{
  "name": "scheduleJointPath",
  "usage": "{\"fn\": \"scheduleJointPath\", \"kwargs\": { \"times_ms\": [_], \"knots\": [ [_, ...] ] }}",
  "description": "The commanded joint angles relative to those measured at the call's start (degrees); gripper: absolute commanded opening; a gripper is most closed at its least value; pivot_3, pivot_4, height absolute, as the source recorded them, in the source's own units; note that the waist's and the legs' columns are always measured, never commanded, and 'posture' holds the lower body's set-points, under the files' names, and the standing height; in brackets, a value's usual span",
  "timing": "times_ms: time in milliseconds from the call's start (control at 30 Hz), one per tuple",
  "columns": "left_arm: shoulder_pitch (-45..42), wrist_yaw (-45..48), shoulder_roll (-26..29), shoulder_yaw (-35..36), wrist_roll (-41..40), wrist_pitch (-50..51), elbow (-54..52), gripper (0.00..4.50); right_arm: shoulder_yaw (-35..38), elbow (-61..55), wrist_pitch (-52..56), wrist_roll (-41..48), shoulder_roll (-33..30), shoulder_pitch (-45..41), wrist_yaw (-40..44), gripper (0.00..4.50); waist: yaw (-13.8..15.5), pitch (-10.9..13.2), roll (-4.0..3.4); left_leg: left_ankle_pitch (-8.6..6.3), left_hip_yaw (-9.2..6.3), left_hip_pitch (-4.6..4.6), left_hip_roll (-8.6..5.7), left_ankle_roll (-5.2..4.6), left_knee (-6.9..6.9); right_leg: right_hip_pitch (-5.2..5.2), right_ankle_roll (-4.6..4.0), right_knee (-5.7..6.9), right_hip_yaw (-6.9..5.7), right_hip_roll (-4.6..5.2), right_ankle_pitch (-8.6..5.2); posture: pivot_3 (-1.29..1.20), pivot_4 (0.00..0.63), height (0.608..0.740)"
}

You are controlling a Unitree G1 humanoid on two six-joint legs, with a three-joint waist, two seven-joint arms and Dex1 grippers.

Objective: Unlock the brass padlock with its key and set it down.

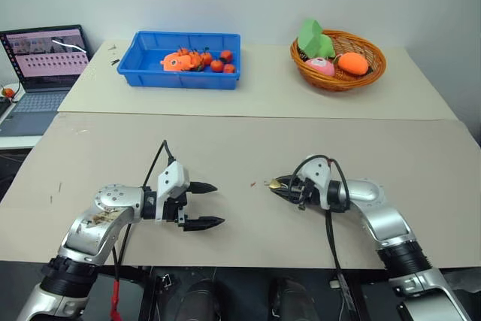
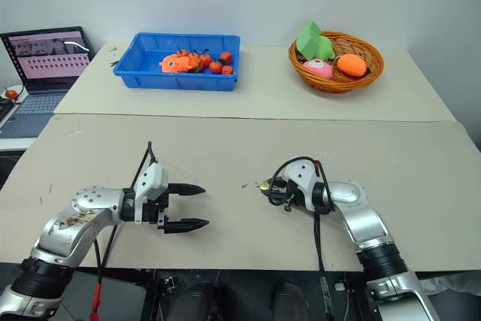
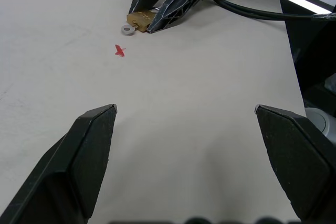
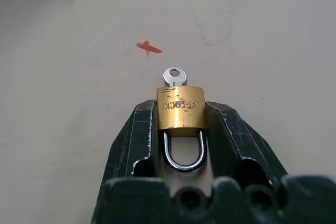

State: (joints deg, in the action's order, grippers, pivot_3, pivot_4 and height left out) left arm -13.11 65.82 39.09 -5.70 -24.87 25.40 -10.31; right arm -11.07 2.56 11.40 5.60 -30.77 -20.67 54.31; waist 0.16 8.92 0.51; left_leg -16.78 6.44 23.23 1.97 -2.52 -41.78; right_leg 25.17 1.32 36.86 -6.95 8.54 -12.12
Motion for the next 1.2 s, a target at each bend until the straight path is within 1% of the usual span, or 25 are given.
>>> {"fn": "scheduleJointPath", "kwargs": {
  "times_ms": [33,200,267,367,400,500,533,633,733,833,900,1000,1133,1200],
  "knots": [
    [-1.46,-0.46,-0.76,0.76,-0.46,-0.89,0.22,4.5,0.4,-9.96,-1.52,-2.92,-3.32,-1.05,-1.01,0.91,-0.02,0.01,-0.01,0.0,0.0,0.01,0.0,0.0,0.0,0.01,0.0,0.01,0.0,0.0,0.0,0.0,0.15,0.692],
    [-4.48,-2.09,-2.75,1.9,-1.57,0.97,2.61,4.5,1.03,-20.11,-1.84,-6.46,-8.75,-5.6,-0.4,0.91,0.05,0.04,0.01,0.0,0.02,0.07,-0.02,0.0,-0.02,0.1,0.02,0.05,0.03,0.01,-0.01,0.0,0.15,0.692],
    [-6.08,-3.09,-3.54,2.62,-3.03,3.66,3.29,4.5,0.94,-21.98,-2.44,-7.76,-10.31,-7.48,-0.5,0.91,0.08,0.03,0.02,0.0,0.01,0.05,-0.02,0.0,-0.05,0.07,0.02,0.06,0.03,0.01,-0.01,0.0,0.15,0.692],
    [-10.59,-7.67,-6.23,6.3,-10.07,14.26,4.0,4.5,-0.01,-22.51,-3.81,-10.43,-11.5,-8.69,-1.62,0.91,0.24,0.05,0.12,0.0,-0.01,0.04,-0.01,0.0,-0.05,0.05,0.04,0.05,0.01,0.0,-0.02,0.0,0.15,0.692],
    [-12.98,-9.98,-7.33,7.91,-13.03,19.17,4.42,4.5,-0.6,-22.15,-4.49,-11.92,-11.48,-9.05,-2.38,0.91,0.35,0.09,0.2,0.0,-0.04,0.06,-0.01,0.0,-0.06,0.03,0.04,0.05,-0.01,0.0,-0.02,0.0,0.15,0.692],
    [-19.62,-16.63,-10.22,13.0,-21.05,32.45,7.1,4.5,-2.06,-20.98,-5.47,-14.34,-10.42,-9.27,-3.81,0.91,0.47,0.14,0.29,0.01,-0.04,0.09,-0.05,-0.01,-0.12,0.01,0.1,0.06,-0.01,0.02,0.01,0.0,0.15,0.692],
    [-21.1,-17.73,-10.5,13.98,-22.45,35.23,8.08,4.5,-2.24,-20.7,-5.56,-14.51,-10.03,-9.17,-4.02,0.91,0.42,0.16,0.32,0.01,-0.05,0.09,-0.04,-0.01,-0.12,0.0,0.11,0.05,-0.01,0.02,0.02,0.0,0.15,0.692],
    [-25.69,-19.48,-10.03,16.94,-26.46,42.97,12.26,4.5,-2.37,-19.96,-6.17,-15.44,-9.41,-8.89,-4.78,0.91,0.11,0.16,0.33,0.01,-0.05,0.07,-0.05,-0.01,-0.12,-0.01,0.12,0.11,-0.02,0.02,0.01,0.0,0.15,0.692],
    [-29.17,-19.12,-9.34,18.77,-30.37,50.13,15.97,4.5,-2.26,-19.21,-6.74,-15.96,-9.0,-9.06,-5.61,0.91,-0.38,0.17,0.34,0.02,-0.04,0.06,-0.05,0.01,-0.11,-0.01,0.13,0.17,-0.01,0.01,0.01,0.0,0.15,0.692],
    [-32.22,-19.02,-9.94,20.83,-34.06,56.55,20.04,4.5,-2.08,-18.75,-7.15,-15.9,-8.17,-9.9,-6.31,0.91,-0.68,0.18,0.36,0.02,-0.04,0.05,-0.06,0.02,-0.12,-0.02,0.14,0.2,-0.01,0.01,0.0,0.0,0.15,0.692],
    [-33.18,-17.34,-9.64,20.46,-35.49,59.69,21.89,4.5,-1.64,-19.4,-6.3,-14.32,-7.12,-10.66,-5.91,0.91,-0.86,0.18,0.36,0.03,-0.04,0.04,-0.06,0.04,-0.12,-0.02,0.14,0.2,-0.01,0.01,0.0,0.0,0.15,0.692],
    [-33.1,-14.67,-8.96,19.37,-36.29,60.96,22.43,4.5,-0.68,-20.87,-4.43,-11.16,-5.71,-10.99,-4.83,0.91,-0.97,0.18,0.36,0.05,-0.03,0.02,-0.07,0.07,-0.11,-0.02,0.14,0.21,0.0,0.01,0.0,0.0,0.15,0.692],
    [-35.37,-11.25,-8.96,20.75,-39.21,66.52,28.52,4.5,2.65,-25.24,4.32,1.53,-2.44,-11.31,-1.8,0.91,-0.94,0.2,0.39,0.06,-0.04,0.03,-0.07,0.09,-0.11,-0.02,0.13,0.23,-0.01,0.0,0.0,0.0,0.15,0.692],
    [-35.51,-10.6,-8.75,20.51,-38.8,66.38,29.51,4.5,3.83,-24.85,6.06,4.65,-2.61,-11.01,-0.51,0.91,-0.94,0.2,0.38,0.06,-0.05,0.02,-0.08,0.09,-0.12,-0.05,0.13,0.23,-0.03,-0.02,0.01,0.0,0.15,0.692]
  ]
}}
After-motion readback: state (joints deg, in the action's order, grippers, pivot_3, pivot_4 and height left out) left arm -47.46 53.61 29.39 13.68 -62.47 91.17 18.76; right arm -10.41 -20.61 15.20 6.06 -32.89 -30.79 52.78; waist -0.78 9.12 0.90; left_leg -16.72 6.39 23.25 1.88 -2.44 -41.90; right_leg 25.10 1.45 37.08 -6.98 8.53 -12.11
